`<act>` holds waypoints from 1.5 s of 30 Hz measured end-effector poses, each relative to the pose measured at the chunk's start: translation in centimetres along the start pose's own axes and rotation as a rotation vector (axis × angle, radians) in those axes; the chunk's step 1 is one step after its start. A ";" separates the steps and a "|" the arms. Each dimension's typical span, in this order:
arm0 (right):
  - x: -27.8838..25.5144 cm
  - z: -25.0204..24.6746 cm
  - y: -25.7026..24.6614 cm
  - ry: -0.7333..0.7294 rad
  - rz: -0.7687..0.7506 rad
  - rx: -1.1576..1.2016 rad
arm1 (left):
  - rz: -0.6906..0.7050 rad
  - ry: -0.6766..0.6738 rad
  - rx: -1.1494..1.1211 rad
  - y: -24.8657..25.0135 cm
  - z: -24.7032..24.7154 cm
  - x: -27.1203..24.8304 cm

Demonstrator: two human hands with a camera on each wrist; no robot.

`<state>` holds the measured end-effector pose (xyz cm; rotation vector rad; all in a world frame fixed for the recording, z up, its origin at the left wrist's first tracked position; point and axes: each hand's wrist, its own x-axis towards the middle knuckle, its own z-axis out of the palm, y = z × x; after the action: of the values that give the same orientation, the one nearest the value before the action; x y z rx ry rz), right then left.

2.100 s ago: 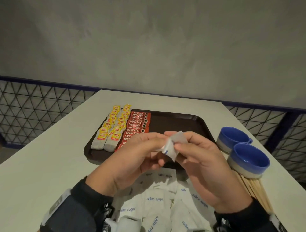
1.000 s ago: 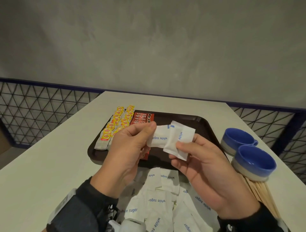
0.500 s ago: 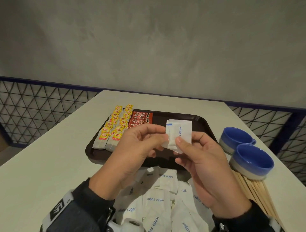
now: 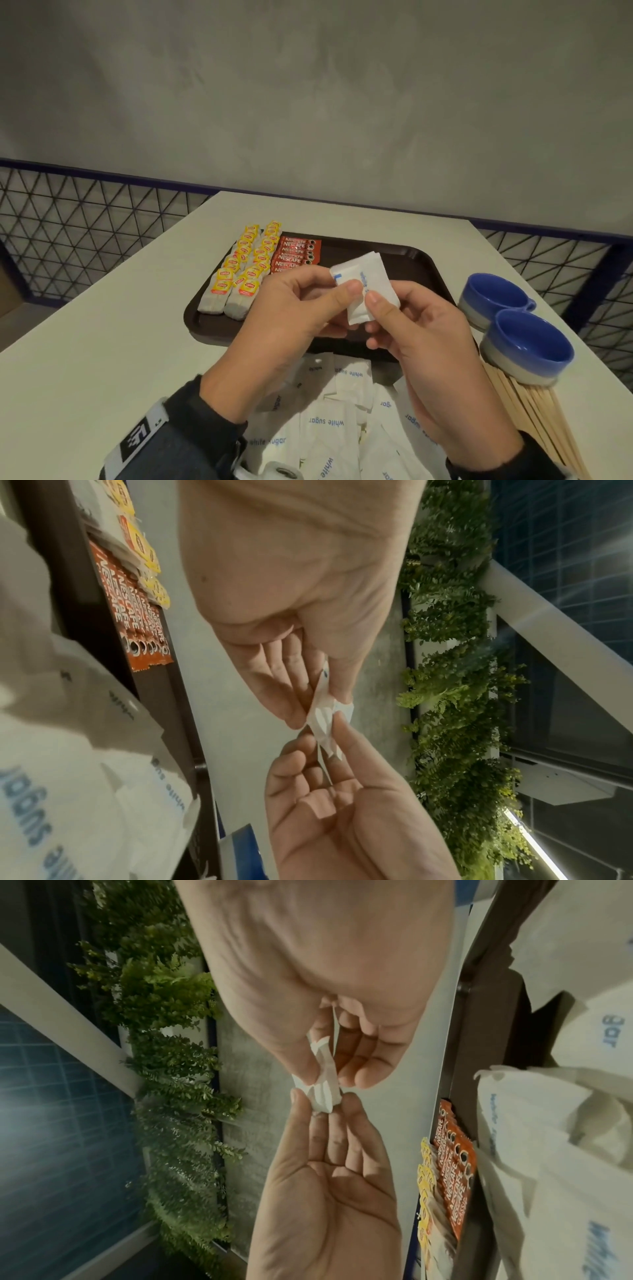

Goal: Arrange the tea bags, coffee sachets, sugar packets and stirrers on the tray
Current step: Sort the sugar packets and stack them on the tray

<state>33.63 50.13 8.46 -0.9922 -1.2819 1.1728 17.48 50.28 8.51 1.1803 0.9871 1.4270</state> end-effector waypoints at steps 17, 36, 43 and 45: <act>6.8 0.6 -5.2 -0.136 -0.143 -0.628 | -0.131 0.195 -0.113 -0.1 -2.8 2.4; 30.4 2.5 6.4 -0.199 0.033 -1.187 | -0.252 0.209 -0.363 -0.9 -3.6 4.2; 30.3 3.4 6.4 -0.190 0.084 -1.353 | -0.272 0.215 -0.330 -0.9 -3.7 4.2; 30.0 3.4 6.2 -0.190 0.131 -1.394 | -0.271 0.214 -0.325 -0.9 -3.7 4.2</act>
<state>27.68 80.37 7.72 -1.9676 -2.2555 0.2977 13.88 54.62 7.61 0.6417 0.9742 1.4461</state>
